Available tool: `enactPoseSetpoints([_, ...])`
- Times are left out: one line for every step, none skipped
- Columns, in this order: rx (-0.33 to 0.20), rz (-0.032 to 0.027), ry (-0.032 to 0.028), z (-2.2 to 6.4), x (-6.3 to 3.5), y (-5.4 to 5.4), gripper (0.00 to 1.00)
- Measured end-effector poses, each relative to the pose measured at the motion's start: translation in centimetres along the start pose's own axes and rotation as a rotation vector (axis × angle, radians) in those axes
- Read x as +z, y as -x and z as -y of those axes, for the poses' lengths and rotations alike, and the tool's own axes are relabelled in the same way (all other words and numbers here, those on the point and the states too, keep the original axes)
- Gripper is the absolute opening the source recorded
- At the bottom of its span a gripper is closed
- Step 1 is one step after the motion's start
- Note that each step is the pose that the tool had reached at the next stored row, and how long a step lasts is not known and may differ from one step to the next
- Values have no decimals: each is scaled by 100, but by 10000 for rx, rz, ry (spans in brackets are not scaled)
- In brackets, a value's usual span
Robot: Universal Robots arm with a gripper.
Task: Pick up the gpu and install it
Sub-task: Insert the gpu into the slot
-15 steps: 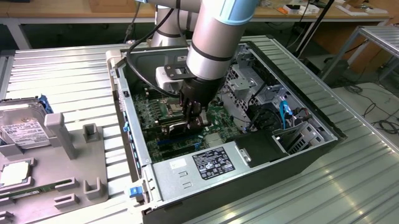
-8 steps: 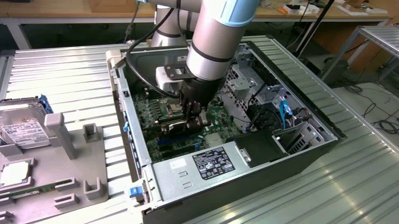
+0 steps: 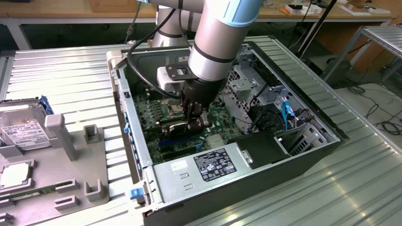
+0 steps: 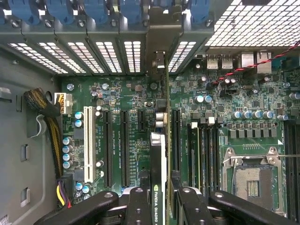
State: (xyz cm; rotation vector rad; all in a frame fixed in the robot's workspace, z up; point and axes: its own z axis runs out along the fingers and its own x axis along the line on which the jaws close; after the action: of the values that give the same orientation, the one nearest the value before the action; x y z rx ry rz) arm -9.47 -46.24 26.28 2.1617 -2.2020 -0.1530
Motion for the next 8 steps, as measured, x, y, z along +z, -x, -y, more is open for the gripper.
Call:
enactPoseSetpoints([0, 0, 0, 0, 2, 0, 27])
enactPoseSetpoints([0, 1, -1, 1, 5, 0, 27])
enactPoseSetpoints([0, 1, -3, 1, 10, 0, 27])
enactPoseSetpoints([0, 1, -2, 2, 12, 0, 27])
enactPoseSetpoints([0, 0, -2, 2, 13, 0, 27])
enactPoseSetpoints([-1, 0, -2, 2, 14, 0, 27])
enactPoseSetpoints([0, 0, -2, 2, 15, -1, 27])
enactPoseSetpoints([-1, 1, -2, 2, 16, -1, 27])
